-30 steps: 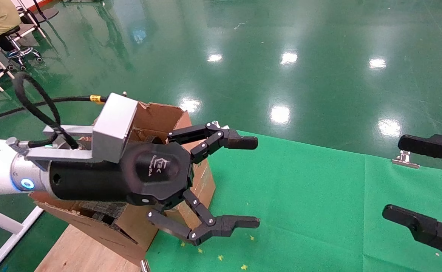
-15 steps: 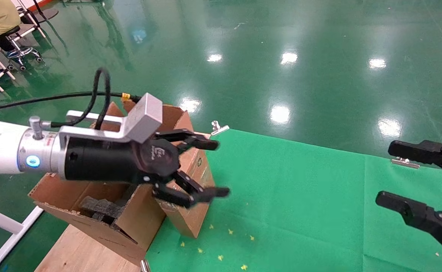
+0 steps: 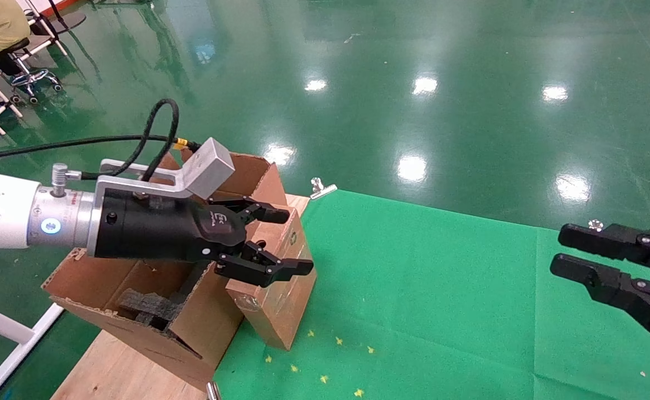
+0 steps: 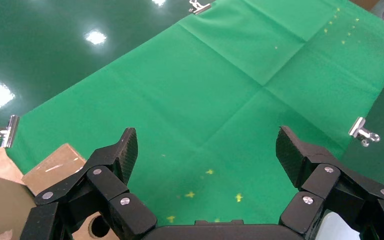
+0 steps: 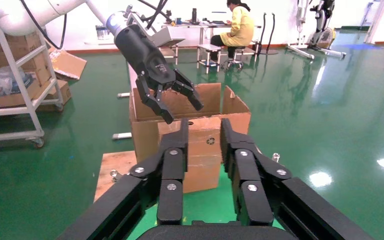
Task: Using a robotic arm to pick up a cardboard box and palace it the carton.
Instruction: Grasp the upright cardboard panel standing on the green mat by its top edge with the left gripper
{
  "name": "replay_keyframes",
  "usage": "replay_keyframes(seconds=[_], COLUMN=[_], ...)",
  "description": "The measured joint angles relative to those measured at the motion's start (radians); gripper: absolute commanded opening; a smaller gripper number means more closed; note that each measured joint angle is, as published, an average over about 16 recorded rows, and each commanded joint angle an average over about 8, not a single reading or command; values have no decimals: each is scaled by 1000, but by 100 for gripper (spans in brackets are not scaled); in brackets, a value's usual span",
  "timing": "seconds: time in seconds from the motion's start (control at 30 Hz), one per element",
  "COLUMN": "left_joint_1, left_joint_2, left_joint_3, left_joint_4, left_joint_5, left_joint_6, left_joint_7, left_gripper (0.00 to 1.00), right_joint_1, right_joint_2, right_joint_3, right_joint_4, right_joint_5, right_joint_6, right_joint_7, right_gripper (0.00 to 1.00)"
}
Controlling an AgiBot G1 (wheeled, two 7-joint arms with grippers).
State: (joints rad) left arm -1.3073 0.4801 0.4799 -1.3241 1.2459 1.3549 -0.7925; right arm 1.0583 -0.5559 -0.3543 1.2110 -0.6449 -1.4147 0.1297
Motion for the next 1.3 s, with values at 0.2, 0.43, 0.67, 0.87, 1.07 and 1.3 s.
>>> replay_keyframes(seconds=[0.2,0.43,0.67,0.87,1.07,1.3], left_joint_1=[-66,-182,-265,-295,-307,-316], left_joint_2=[26,84,151,197,226,244], left_joint_3=[38,111,179,222,254,279], left_joint_4=[15,30,45,62,74,79], left_joint_5=[103,283,421,485,520,542], left_joint_6=[11,56,122,163,188,200], left_joint_7=[-137,-385,-561,-615,-632,-638], left_gripper=[100,100,100,100,100,34], right_joint_1=[0,0,0,0,0,0], right_joint_2=[0,0,0,0,0,0], right_joint_3=[0,0,0,0,0,0], right_joint_4=[0,0,0,0,0,0], right_joint_5=[0,0,0,0,0,0], right_joint_6=[0,0,0,0,0,0], right_joint_7=[0,0,0,0,0,0], right_gripper=[0,0,0,14,89,100])
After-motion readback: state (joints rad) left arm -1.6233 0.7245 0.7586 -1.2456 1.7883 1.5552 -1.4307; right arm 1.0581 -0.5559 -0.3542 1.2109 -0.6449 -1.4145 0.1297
